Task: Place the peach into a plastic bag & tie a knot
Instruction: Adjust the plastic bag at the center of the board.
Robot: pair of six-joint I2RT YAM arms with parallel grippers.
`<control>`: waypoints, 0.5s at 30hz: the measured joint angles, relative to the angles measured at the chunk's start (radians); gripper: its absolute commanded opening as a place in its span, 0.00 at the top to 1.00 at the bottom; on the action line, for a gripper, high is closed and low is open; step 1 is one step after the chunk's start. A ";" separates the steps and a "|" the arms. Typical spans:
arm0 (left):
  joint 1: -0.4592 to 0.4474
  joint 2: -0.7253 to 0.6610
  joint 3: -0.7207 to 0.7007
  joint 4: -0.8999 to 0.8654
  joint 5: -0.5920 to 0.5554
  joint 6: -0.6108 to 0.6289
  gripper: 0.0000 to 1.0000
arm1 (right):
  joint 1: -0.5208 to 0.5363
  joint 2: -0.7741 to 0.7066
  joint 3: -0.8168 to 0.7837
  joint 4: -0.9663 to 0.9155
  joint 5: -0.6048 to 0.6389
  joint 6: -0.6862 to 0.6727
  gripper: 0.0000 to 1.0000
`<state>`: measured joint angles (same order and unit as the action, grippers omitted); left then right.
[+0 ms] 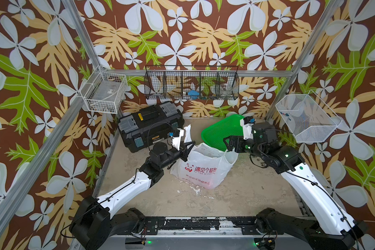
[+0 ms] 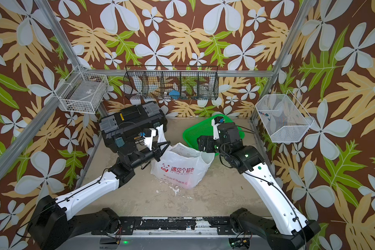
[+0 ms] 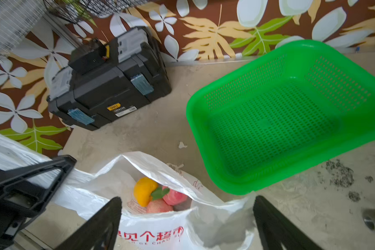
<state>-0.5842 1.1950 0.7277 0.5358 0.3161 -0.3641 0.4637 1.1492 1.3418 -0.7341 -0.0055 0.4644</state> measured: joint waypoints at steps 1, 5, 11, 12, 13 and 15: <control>0.000 -0.002 0.000 0.000 0.003 0.000 1.00 | 0.000 0.007 -0.011 0.001 0.024 0.007 0.06; 0.000 -0.005 0.000 0.000 0.017 -0.008 1.00 | 0.002 0.040 -0.056 0.013 0.065 0.025 0.08; 0.000 -0.018 0.000 -0.008 0.029 -0.019 1.00 | 0.006 0.056 -0.073 0.040 0.143 0.018 0.05; 0.000 -0.018 0.000 -0.008 0.029 -0.020 1.00 | 0.008 0.048 -0.075 0.040 0.147 0.005 0.04; 0.000 -0.018 0.000 -0.010 0.029 -0.020 1.00 | 0.011 0.037 -0.077 0.040 0.160 -0.003 0.05; 0.000 -0.018 0.000 -0.014 0.029 -0.023 1.00 | 0.014 0.018 -0.089 0.047 0.175 -0.027 0.05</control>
<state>-0.5842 1.1774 0.7277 0.5213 0.3454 -0.3866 0.4774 1.1671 1.2526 -0.6876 0.1699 0.4374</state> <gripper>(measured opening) 0.049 0.956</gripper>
